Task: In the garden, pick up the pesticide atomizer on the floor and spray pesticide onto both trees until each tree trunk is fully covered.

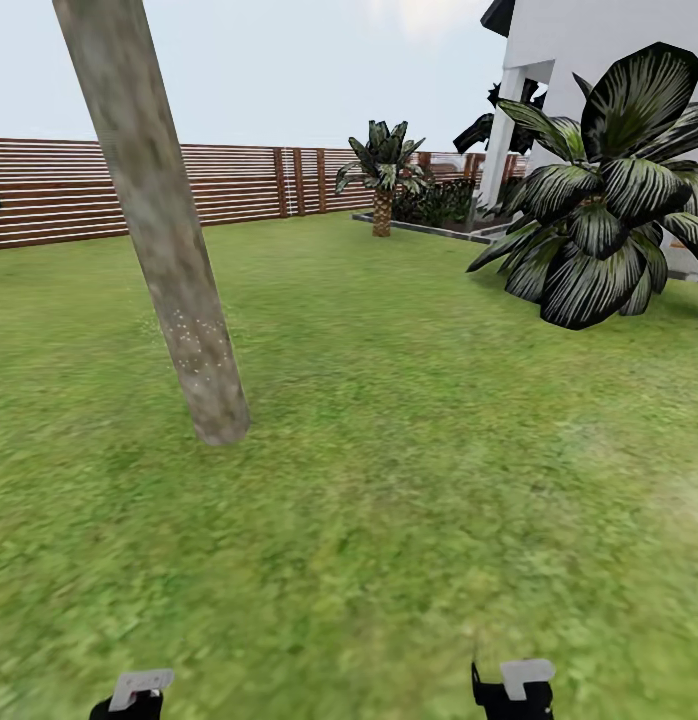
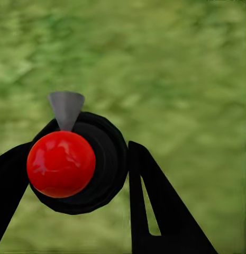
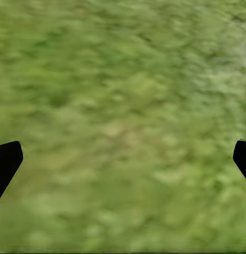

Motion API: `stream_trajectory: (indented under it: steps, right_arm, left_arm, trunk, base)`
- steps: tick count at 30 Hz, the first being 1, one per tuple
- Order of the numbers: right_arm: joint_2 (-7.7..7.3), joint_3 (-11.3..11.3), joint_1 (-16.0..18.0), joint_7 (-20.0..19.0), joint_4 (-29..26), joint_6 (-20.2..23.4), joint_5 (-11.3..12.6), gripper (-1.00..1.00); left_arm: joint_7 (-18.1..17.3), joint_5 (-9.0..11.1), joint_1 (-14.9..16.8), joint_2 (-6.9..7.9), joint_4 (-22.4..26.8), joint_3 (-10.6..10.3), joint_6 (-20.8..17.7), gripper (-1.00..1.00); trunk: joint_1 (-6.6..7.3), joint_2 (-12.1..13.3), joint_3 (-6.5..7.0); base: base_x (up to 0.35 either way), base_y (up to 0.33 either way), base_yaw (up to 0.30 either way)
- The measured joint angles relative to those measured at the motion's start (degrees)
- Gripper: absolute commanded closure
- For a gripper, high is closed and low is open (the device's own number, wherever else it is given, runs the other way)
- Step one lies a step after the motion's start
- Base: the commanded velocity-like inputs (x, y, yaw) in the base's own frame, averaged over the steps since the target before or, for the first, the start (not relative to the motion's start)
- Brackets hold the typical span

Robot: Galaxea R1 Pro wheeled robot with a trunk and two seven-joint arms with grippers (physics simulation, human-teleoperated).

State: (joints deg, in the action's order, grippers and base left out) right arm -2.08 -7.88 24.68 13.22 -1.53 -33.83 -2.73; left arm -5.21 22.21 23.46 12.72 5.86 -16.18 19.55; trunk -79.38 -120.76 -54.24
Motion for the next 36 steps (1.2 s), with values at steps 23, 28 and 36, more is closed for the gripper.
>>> stream_trajectory:
  steps: [23, 28, 36]
  right_arm:
    - [1.21, 0.2, -0.2, 0.2, -0.1, 0.0, 0.2, -1.00]
    - [1.21, 0.2, -0.2, 0.2, 0.0, 0.0, 0.2, -1.00]
    - [1.21, 0.2, -0.3, 0.2, 0.0, 0.0, 0.2, -1.00]
  left_arm:
    - [0.0, 3.9, -0.2, -1.02, 0.0, 0.2, 0.1, 1.00]
    - [0.0, 3.9, -0.2, -1.04, -0.1, 0.2, 0.2, 1.00]
    - [0.3, 5.5, -2.7, -0.99, -2.8, 0.2, 14.7, 1.00]
  trunk:
    - [-0.03, 0.0, 0.32]
    - [-0.01, 0.0, 0.65]
    - [0.00, 0.0, 1.21]
  base:
    - [-0.242, -0.075, 0.129]
    - [-0.126, -0.053, 0.194]
    - [-0.005, -0.002, 0.178]
